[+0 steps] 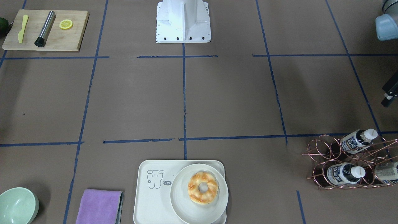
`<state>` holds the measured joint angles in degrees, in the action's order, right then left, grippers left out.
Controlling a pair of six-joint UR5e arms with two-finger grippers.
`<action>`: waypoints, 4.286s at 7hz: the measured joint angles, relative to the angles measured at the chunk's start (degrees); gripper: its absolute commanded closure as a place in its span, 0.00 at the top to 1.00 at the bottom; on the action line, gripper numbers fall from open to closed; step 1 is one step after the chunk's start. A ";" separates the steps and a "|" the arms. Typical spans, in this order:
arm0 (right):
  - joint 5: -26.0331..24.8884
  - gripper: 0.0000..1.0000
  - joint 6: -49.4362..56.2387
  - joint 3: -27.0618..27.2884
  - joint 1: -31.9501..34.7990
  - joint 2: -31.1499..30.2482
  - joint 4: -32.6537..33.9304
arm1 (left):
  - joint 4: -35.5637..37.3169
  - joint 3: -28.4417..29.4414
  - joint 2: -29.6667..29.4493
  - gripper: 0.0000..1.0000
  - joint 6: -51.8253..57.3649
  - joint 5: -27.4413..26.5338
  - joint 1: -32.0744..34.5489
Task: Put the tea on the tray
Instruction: 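Move the left gripper toward the copper rack of tea bottles, then grasp a dark tea bottle in the copper rack with the left gripper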
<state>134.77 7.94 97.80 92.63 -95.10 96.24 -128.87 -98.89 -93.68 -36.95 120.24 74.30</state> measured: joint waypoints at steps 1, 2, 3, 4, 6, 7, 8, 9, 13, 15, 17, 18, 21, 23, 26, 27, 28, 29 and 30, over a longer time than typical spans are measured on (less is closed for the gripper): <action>0.03 1.00 0.03 -0.09 -0.03 0.00 0.00 | -3.28 -0.17 -0.22 1.00 -3.74 -5.34 -3.07; 0.05 1.00 0.05 -0.17 -0.09 -0.01 0.00 | -5.27 -0.26 -0.39 1.00 -6.13 -10.79 -5.98; 0.05 1.00 0.05 -0.26 -0.13 -0.05 0.00 | -6.84 0.22 -0.45 0.97 -7.15 -14.32 -8.01; 0.06 1.00 0.06 -0.30 -0.15 -0.08 0.00 | -8.27 1.33 -0.62 0.95 -7.51 -15.83 -9.10; 0.06 1.00 0.06 -0.36 -0.16 -0.08 0.03 | -9.66 4.19 -2.11 0.94 -7.66 -16.53 -9.66; 0.06 1.00 0.06 -0.42 -0.20 -0.08 0.07 | -10.58 5.86 -3.19 0.91 -7.67 -16.59 -9.73; 0.06 1.00 0.06 -0.44 -0.23 -0.09 0.08 | -11.13 7.47 -4.41 0.90 -7.54 -16.61 -9.76; 0.06 1.00 0.06 -0.44 -0.28 -0.09 0.09 | -11.37 8.54 -5.24 0.86 -7.35 -16.61 -9.78; 0.06 1.00 0.06 -0.46 -0.47 -0.09 0.09 | -11.83 9.22 -5.17 0.71 -7.01 -16.56 -9.74; 0.06 1.00 0.06 -0.49 -0.57 -0.09 0.05 | -12.71 9.20 -4.56 0.67 -7.09 -16.53 -9.71; 0.06 1.00 0.06 -0.50 -0.60 -0.08 0.08 | -12.88 9.16 -4.28 0.67 -7.12 -16.53 -9.70; 0.06 1.00 0.06 -0.50 -0.60 -0.09 0.07 | -12.89 9.20 -4.25 0.66 -7.18 -16.53 -9.70; 0.06 1.00 0.06 -0.56 -0.61 -0.08 0.03 | -12.90 8.53 -4.31 0.66 -7.80 -16.45 -9.71; 0.06 1.00 0.06 -0.59 -0.61 -0.08 0.06 | -12.90 8.26 -4.31 0.62 -7.84 -16.44 -9.72; 0.06 1.00 0.06 -0.74 -0.66 -0.09 0.07 | -12.90 8.27 -4.23 0.01 -7.37 -16.42 -9.66; 0.06 1.00 0.06 -0.76 -0.68 -0.07 0.05 | -12.92 8.15 -4.20 0.00 -7.15 -16.34 -9.59; 0.06 1.00 0.06 -0.76 -0.69 -0.06 0.07 | -12.93 7.88 -4.19 0.00 -7.05 -16.25 -9.53; 0.06 1.00 0.06 -0.76 -0.69 -0.06 0.07 | -12.88 7.33 -4.19 0.00 -6.99 -16.15 -9.46; 0.06 1.00 0.06 -0.77 -0.69 -0.06 0.03 | -12.73 6.53 -4.16 0.00 -6.96 -16.09 -9.37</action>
<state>134.82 8.00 97.03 91.93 -95.16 96.27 -141.60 -92.36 -97.84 -43.91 104.15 64.92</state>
